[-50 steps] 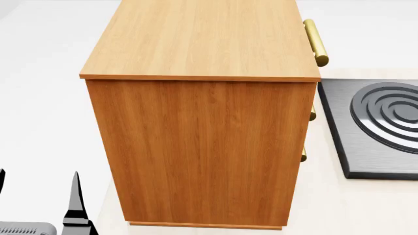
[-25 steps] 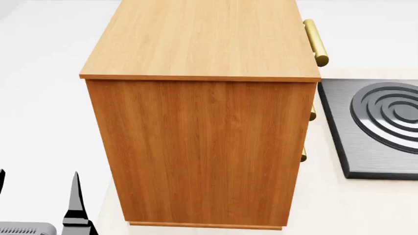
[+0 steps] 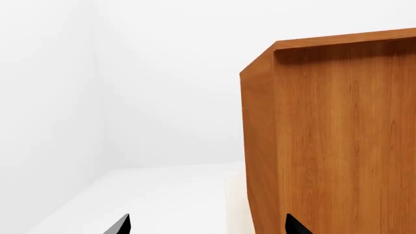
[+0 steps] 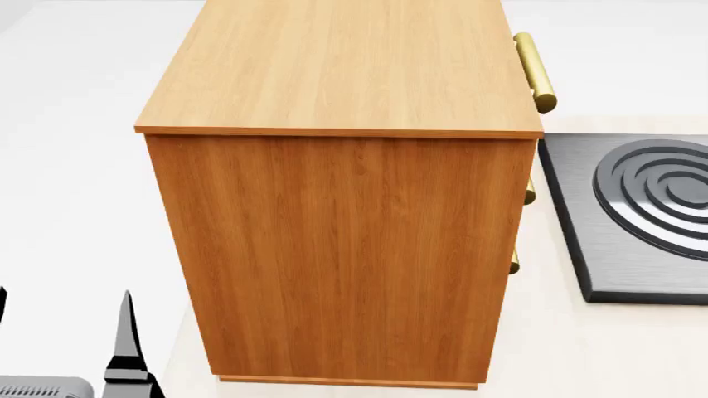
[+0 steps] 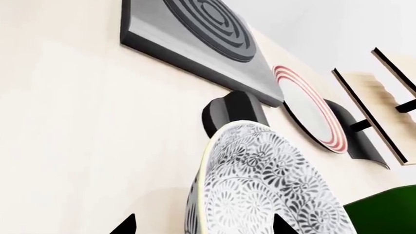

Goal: Put the bowl on the top of the cabinet.

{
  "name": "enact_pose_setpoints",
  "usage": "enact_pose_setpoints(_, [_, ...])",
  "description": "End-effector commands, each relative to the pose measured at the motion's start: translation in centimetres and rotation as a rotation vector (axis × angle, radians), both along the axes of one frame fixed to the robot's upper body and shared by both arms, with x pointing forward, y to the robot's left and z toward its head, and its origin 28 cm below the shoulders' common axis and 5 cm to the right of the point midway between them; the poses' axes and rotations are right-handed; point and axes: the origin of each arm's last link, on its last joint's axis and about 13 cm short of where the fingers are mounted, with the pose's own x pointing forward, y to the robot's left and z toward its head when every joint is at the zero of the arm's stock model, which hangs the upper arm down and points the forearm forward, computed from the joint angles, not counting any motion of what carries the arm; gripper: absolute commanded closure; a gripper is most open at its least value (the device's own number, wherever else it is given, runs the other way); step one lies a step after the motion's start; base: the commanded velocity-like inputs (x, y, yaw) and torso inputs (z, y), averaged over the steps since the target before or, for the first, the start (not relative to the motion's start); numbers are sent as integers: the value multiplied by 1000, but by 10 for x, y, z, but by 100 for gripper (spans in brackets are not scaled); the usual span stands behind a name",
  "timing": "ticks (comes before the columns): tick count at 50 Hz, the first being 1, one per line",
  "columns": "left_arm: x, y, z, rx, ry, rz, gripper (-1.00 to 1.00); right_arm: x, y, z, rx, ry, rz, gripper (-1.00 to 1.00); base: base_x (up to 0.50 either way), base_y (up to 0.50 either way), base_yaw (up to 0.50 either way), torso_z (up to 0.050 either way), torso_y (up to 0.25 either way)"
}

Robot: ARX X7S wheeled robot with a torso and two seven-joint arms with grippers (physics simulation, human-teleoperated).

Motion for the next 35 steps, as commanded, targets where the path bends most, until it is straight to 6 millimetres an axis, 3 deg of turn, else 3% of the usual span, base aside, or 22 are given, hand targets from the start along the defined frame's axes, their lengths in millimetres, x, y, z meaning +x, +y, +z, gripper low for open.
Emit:
enact_pose_setpoints(1, [0, 0, 1, -1, -2, 0, -100, 1, 0, -1, 1, 1, -1, -100, 0, 0, 0, 0, 0])
enact_pose_setpoints(35, [0, 0, -1, -2, -2, 0, -100, 3, -3, -4, -1, 2, -19, -100, 0, 0, 0, 0, 0])
